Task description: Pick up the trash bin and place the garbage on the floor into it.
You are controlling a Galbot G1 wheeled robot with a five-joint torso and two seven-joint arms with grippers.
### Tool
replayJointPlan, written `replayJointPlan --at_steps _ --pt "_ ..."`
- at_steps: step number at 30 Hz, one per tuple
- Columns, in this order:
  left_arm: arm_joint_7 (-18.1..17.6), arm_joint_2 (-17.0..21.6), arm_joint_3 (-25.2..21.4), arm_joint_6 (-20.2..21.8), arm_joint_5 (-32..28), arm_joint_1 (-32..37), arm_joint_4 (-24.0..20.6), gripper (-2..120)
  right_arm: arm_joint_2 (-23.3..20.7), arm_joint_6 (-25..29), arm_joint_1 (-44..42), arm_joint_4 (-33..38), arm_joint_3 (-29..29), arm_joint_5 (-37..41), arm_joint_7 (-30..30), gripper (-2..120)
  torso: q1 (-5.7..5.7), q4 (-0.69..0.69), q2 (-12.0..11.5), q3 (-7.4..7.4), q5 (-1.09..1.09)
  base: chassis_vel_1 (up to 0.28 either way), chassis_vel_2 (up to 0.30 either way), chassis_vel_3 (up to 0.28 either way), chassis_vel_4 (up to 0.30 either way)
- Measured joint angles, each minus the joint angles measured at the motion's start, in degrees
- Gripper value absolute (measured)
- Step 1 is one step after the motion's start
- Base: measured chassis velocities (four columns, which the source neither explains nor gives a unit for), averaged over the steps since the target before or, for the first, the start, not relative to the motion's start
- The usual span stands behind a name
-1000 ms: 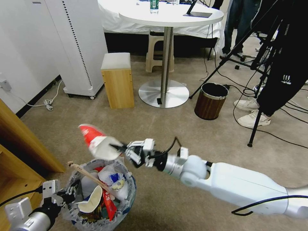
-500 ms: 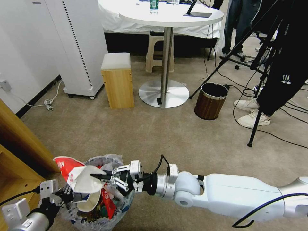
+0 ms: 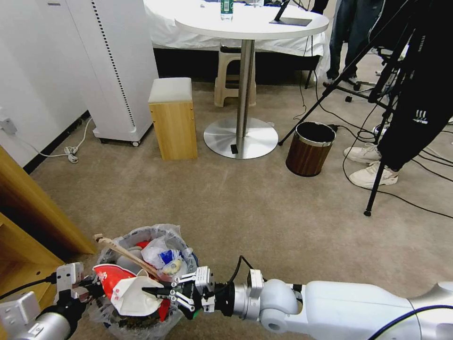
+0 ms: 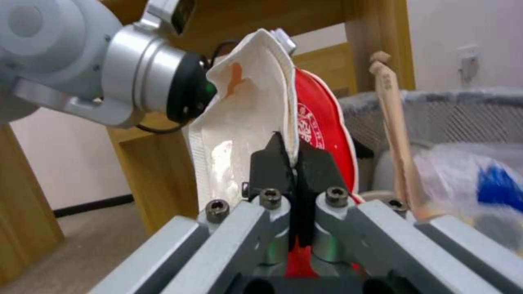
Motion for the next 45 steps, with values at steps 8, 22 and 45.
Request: replayJointPlan --at_steps 8,22,45 --pt "0.07 -0.27 0.09 0.0 0.08 0.1 -0.11 1 -0.91 -0.06 -1.59 -0.52 0.8 -0.79 -0.05 0 0.0 0.0 0.0 0.0 0.0 0.0 0.0 0.0 0.0" --pt "0.32 -0.73 0.0 -0.02 0.46 0.35 0.2 1 -2.57 -0.65 -3.43 1.69 4.59 -1.56 -0.37 51 0.0 0.0 0.0 0.0 0.0 0.0 0.0 0.0 0.0" --pt "0.73 -0.05 -0.2 0.0 1.66 1.24 0.62 1 -2.87 -0.71 -7.03 2.96 24.87 0.46 0.33 100 0.0 0.0 0.0 0.0 0.0 0.0 0.0 0.0 0.0"
